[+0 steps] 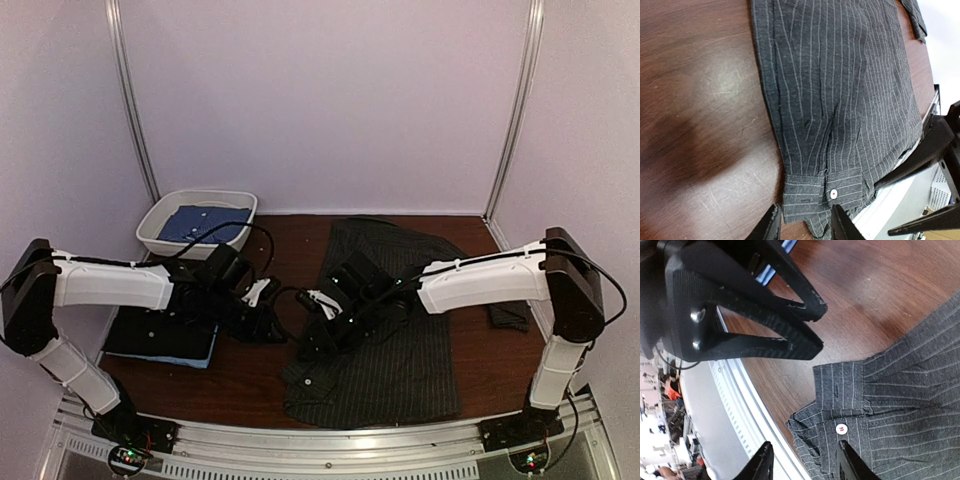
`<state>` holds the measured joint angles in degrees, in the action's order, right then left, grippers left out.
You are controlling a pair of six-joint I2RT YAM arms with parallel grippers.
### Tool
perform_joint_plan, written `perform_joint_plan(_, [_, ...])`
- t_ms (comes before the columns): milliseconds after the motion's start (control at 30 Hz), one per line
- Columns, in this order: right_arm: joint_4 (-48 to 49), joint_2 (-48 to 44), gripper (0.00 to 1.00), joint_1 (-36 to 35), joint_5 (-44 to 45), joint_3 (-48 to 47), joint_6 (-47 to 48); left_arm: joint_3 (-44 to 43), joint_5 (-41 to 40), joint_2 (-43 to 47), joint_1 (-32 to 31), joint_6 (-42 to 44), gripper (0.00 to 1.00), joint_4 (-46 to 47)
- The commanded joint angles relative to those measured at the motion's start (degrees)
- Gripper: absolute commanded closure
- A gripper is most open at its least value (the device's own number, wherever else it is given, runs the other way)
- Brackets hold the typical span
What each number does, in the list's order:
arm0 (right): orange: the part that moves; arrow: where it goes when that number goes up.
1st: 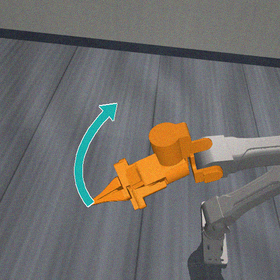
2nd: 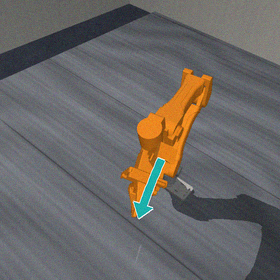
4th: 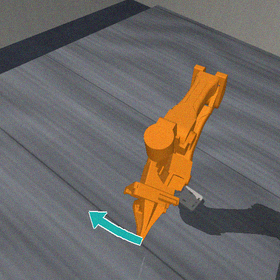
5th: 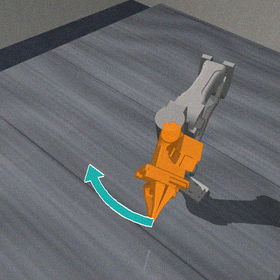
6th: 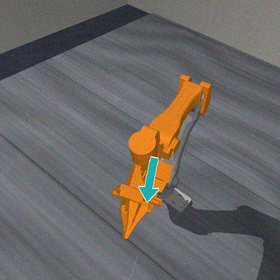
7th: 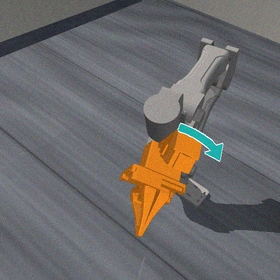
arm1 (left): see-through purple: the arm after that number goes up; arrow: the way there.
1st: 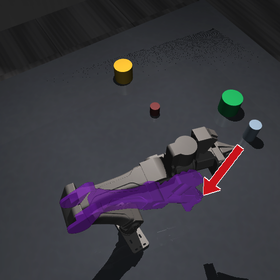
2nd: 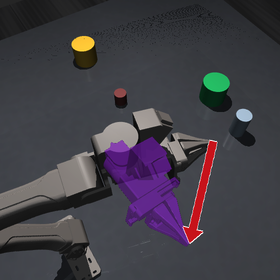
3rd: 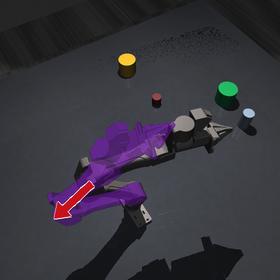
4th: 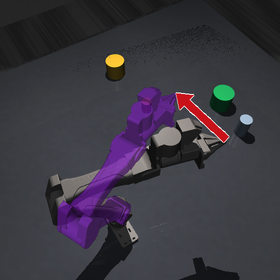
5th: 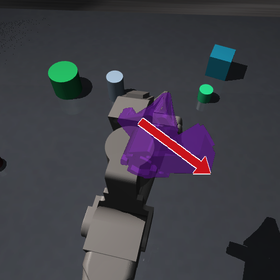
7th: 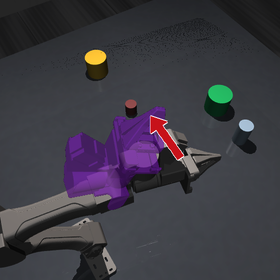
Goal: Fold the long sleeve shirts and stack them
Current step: Place the sleeve of the 1/3-folded shirt, then smooth out the 1/3-folded shirt at the center of the board.
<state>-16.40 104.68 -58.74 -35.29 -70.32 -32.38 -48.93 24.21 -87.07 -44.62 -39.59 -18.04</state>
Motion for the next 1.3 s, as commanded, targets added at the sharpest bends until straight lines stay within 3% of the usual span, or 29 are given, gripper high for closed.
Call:
perform_joint_plan(0, [4.55,-7.07,0.47,3.07,6.63,6.12,-2.66,1.72,4.06,-1.86,0.21,0.12,0.62,5.66])
perform_joint_plan(167, [10.66,-14.33,0.45,8.8,13.6,16.37,-6.02,2.81,3.3,-2.43,-0.26,-0.14,0.61,6.06])
perform_joint_plan(367, [26.12,-18.13,0.45,16.51,11.98,29.85,-13.08,4.55,0.43,-1.98,-0.75,-0.06,0.58,4.34])
perform_joint_plan(700, [38.09,-11.63,0.51,21.88,10.39,33.36,-17.5,4.89,0.75,-2.71,-2.13,-0.81,0.56,4.44])
perform_joint_plan(1033, [39.1,-8.62,0.54,23.5,10.91,33.77,-17.86,4.39,1.17,-4.66,-3.27,-1.76,0.58,4.49])
perform_joint_plan(1267, [41.56,-6.5,0.54,23.5,10.59,34.01,-18.95,2.79,1.02,-5.81,-3.59,-1.79,0.66,3.39])
